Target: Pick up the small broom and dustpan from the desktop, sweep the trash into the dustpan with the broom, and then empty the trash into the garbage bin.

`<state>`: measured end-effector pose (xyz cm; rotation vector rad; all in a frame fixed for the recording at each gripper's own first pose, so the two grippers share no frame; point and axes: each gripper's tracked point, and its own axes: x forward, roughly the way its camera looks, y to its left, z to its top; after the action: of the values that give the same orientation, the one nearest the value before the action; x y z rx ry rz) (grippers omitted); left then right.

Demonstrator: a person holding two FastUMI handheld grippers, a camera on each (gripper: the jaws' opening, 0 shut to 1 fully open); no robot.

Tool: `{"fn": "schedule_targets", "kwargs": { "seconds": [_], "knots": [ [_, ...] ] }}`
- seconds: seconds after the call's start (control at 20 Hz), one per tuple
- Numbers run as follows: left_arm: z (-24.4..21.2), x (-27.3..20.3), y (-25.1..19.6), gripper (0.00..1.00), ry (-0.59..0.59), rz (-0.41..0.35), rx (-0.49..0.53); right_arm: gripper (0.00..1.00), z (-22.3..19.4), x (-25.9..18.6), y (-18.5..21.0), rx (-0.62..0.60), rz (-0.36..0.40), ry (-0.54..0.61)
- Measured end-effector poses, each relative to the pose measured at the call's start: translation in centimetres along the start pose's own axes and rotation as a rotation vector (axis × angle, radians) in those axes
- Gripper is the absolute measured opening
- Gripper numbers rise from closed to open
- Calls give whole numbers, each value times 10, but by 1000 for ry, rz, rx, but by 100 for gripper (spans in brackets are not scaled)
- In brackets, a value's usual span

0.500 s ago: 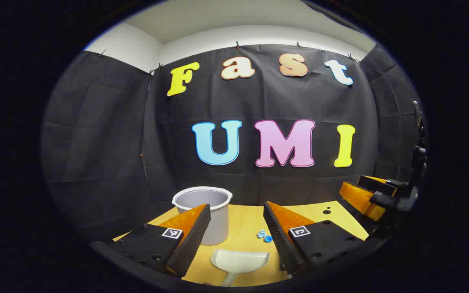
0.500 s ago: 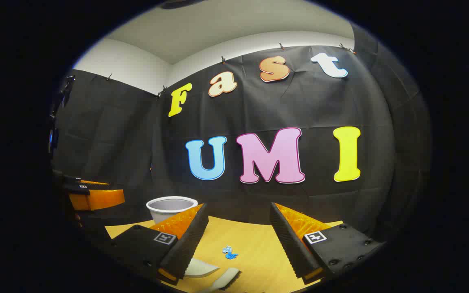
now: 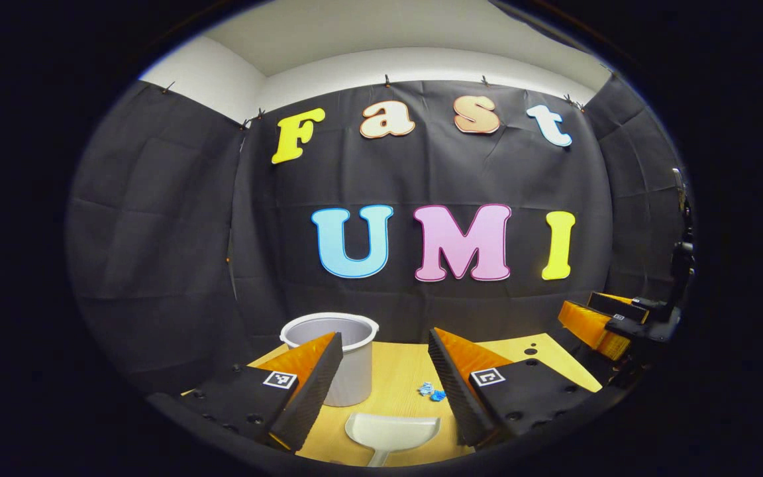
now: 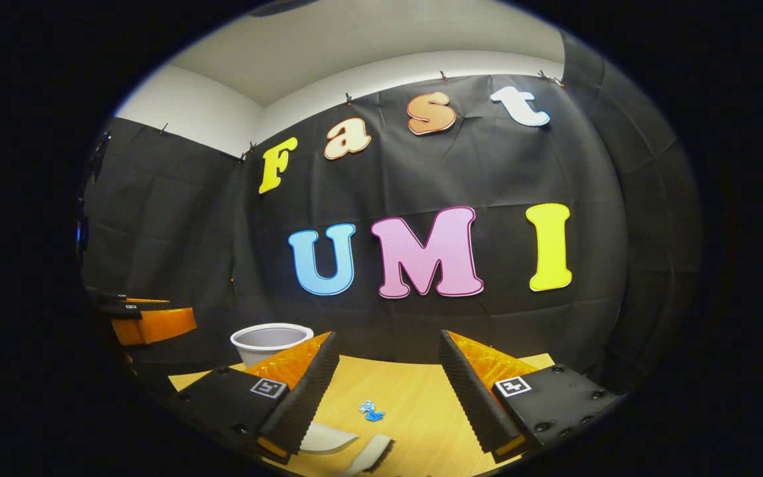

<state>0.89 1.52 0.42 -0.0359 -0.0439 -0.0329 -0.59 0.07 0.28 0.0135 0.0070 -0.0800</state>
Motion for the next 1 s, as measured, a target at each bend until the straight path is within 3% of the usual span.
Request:
{"fn": "schedule_targets", "kwargs": {
  "seconds": [0.3, 0.6, 1.0],
  "knots": [
    [-2, 16, 17, 77, 3, -51, -10, 98, -2, 3, 6, -26, -66, 19],
    [-3, 34, 20, 75, 16, -166, 3, 98, -2, 5, 24, -70, -156, 43],
    [-12, 64, 50, 78, 19, -261, -26, 98, 2, 3, 55, -152, -329, 36]
  ]
}}
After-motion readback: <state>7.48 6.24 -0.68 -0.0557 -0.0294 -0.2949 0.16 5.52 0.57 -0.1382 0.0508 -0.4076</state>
